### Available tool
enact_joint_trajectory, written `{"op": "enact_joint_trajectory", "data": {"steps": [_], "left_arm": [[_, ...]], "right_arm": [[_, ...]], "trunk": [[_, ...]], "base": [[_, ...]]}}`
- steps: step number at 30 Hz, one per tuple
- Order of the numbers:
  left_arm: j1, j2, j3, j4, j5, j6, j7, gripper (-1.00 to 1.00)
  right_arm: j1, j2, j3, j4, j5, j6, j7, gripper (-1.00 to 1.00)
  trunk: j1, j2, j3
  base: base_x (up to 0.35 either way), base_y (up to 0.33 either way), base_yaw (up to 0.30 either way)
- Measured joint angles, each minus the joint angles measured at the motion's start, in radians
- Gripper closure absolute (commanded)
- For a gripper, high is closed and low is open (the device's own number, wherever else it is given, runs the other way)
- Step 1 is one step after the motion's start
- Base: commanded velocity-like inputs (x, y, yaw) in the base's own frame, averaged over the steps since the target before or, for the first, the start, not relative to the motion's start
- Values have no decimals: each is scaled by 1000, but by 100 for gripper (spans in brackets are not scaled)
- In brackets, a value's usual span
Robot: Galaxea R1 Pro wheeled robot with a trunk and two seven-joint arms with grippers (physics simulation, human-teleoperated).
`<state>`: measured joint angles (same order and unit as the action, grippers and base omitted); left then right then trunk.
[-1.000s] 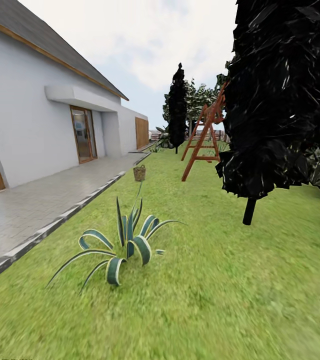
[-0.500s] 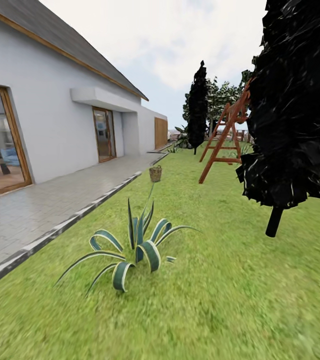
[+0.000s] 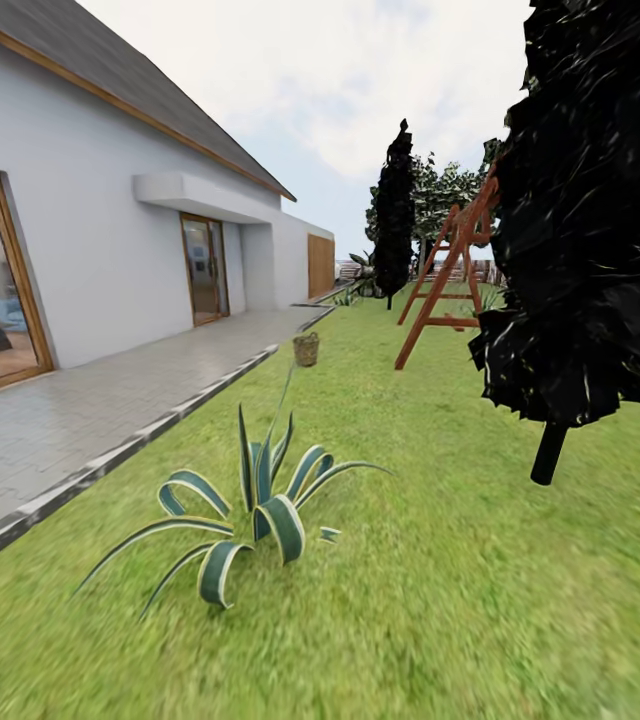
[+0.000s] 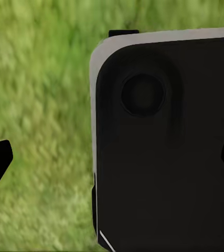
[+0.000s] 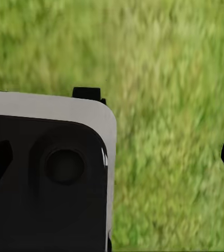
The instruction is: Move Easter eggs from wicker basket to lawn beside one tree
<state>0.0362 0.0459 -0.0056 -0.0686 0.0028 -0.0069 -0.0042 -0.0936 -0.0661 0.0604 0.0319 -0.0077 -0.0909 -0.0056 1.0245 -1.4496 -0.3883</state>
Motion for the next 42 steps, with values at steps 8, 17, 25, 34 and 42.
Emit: {"op": "enact_joint_trajectory", "data": {"steps": [8,17,25,34,42], "left_arm": [[0,1,0,0,0,0,0,-100],[0,0,0,0,0,0,0,-100],[0,0,0,0,0,0,0,-100],[0,0,0,0,0,0,0,-100],[0,0,0,0,0,0,0,-100]], "right_arm": [[0,0,0,0,1,0,0,-100],[0,0,0,0,0,0,1,-100],[0,-1,-2,0,-5,0,1,-100],[0,-2,-2,0,-5,0,1,-100],[0,-2,-2,0,-5,0,1,-100]], "trunk": [[0,0,0],[0,0,0],[0,0,0],[0,0,0],[0,0,0]], "base": [[277,-212,0],[277,-212,51],[277,-212,250],[277,-212,259],[277,-212,235]]}}
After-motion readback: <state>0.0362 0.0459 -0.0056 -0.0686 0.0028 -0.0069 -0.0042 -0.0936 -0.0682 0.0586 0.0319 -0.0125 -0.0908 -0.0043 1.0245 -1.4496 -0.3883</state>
